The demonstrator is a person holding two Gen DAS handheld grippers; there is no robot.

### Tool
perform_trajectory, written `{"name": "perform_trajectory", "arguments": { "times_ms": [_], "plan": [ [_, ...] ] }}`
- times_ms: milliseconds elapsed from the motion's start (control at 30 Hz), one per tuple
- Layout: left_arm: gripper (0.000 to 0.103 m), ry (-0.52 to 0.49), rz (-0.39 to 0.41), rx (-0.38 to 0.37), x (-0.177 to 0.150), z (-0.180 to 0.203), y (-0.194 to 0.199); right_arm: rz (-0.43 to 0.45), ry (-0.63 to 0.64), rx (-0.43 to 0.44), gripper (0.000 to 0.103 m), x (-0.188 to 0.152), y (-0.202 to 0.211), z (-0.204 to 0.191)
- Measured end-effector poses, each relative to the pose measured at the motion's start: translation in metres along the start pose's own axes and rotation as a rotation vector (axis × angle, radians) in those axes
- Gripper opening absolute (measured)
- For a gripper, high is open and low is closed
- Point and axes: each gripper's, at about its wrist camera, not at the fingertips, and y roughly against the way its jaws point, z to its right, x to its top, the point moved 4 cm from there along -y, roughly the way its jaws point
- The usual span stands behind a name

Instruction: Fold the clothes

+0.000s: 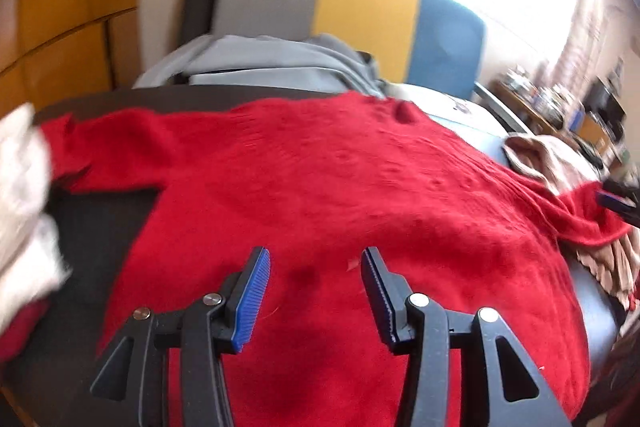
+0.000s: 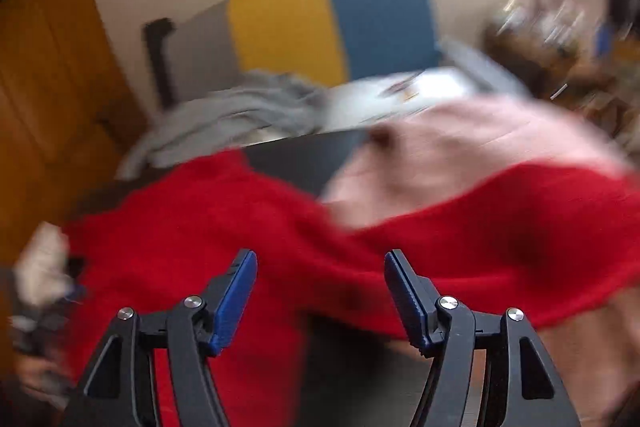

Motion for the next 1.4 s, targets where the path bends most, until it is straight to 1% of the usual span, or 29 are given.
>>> {"name": "perform_trajectory", "arguments": {
  "times_ms": [33,67,100,167,200,233,300,367,400,433,467,533,567,633,667,700,733,767,833,867,967,1000,1067,1100,1133,1233,1267,1300,1400],
  "plan": [
    [0.048,-0.017,-0.001,0.002,0.001,0.005,-0.005,-0.035,-0.057,0.074,0.062,0.002,-0.022,-0.005],
    [0.048,-0.026,-0.003,0.003,0.0,0.009,-0.01,-0.06,-0.103,0.122,0.062,0.004,-0.042,-0.008],
    [0.048,-0.024,-0.013,0.002,-0.004,0.011,-0.015,-0.074,-0.134,0.134,0.062,0.007,-0.058,-0.008],
    [0.048,0.019,-0.064,-0.004,-0.017,0.002,-0.031,-0.103,-0.198,0.148,0.062,0.016,-0.091,-0.003],
    [0.049,0.041,-0.08,-0.01,-0.023,-0.003,-0.037,-0.116,-0.216,0.135,0.062,0.021,-0.107,0.0],
    [0.049,0.065,-0.045,-0.037,-0.024,-0.006,-0.034,-0.13,-0.211,0.08,0.062,0.028,-0.124,0.006],
    [0.049,0.109,-0.048,-0.067,-0.025,-0.011,-0.033,-0.153,-0.204,-0.036,0.058,0.035,-0.149,0.022],
    [0.049,0.112,-0.045,-0.063,-0.026,-0.011,-0.032,-0.122,-0.192,-0.129,0.022,0.046,-0.161,0.044],
    [0.049,0.111,-0.047,-0.05,-0.026,-0.01,-0.033,-0.093,-0.193,-0.151,0.013,0.052,-0.162,0.054],
    [0.049,0.102,-0.05,-0.03,-0.026,-0.007,-0.033,-0.071,-0.207,-0.152,0.0,0.054,-0.165,0.064],
    [0.051,0.085,-0.053,-0.007,-0.027,-0.003,-0.034,-0.056,-0.208,-0.152,0.0,0.056,-0.166,0.071],
    [0.053,0.062,-0.067,0.03,-0.026,0.004,-0.036,-0.048,-0.169,-0.148,0.0,0.058,-0.164,0.072],
    [0.054,0.077,-0.072,0.014,-0.023,0.004,-0.035,-0.051,-0.146,-0.155,0.0,0.059,-0.164,0.07],
    [0.054,0.105,-0.083,-0.019,-0.016,0.004,-0.035,-0.081,-0.088,-0.203,0.0,0.061,-0.161,0.06],
    [0.054,0.118,-0.086,-0.034,-0.012,0.004,-0.034,-0.084,-0.052,-0.221,0.006,0.063,-0.158,0.048],
    [0.054,0.121,-0.07,-0.039,-0.002,0.003,-0.035,-0.058,-0.005,-0.218,0.008,0.064,-0.151,0.033],
    [0.054,0.113,-0.045,-0.038,0.01,0.003,-0.036,-0.032,0.041,-0.214,0.012,0.065,-0.145,0.017],
    [0.054,0.095,-0.019,-0.03,0.024,0.002,-0.038,-0.019,0.078,-0.198,0.017,0.066,-0.144,0.002],
    [0.054,0.064,0.031,-0.011,0.051,0.003,-0.045,-0.03,0.121,-0.132,0.023,0.062,-0.153,-0.029],
    [0.054,0.047,0.049,-0.012,0.065,0.003,-0.052,-0.035,0.143,-0.098,0.024,0.06,-0.158,-0.045],
    [0.054,-0.006,0.045,-0.005,0.092,0.004,-0.081,-0.056,0.204,-0.011,0.024,0.053,-0.175,-0.088],
    [0.054,-0.025,0.042,0.004,0.1,0.003,-0.091,-0.072,0.218,-0.013,0.024,0.047,-0.186,-0.095],
    [0.054,-0.046,0.036,0.091,0.107,-0.009,-0.116,-0.104,0.236,-0.048,0.024,0.039,-0.214,-0.098],
    [0.054,-0.025,0.006,0.141,0.104,-0.02,-0.13,-0.1,0.242,-0.068,0.024,0.037,-0.221,-0.096],
    [0.057,0.024,-0.05,0.171,0.1,-0.034,-0.145,-0.093,0.248,-0.082,0.026,0.038,-0.227,-0.093],
    [0.058,0.19,-0.038,0.119,0.101,-0.062,-0.145,-0.065,0.264,-0.108,0.026,0.053,-0.243,-0.088],
    [0.058,0.189,-0.034,0.122,0.101,-0.061,-0.144,-0.062,0.279,-0.118,0.026,0.058,-0.249,-0.088],
    [0.058,0.181,-0.033,0.136,0.1,-0.059,-0.144,-0.06,0.291,-0.119,0.029,0.062,-0.254,-0.089],
    [0.058,0.161,-0.037,0.168,0.099,-0.054,-0.142,-0.054,0.305,-0.108,0.03,0.066,-0.264,-0.092]
  ]
}}
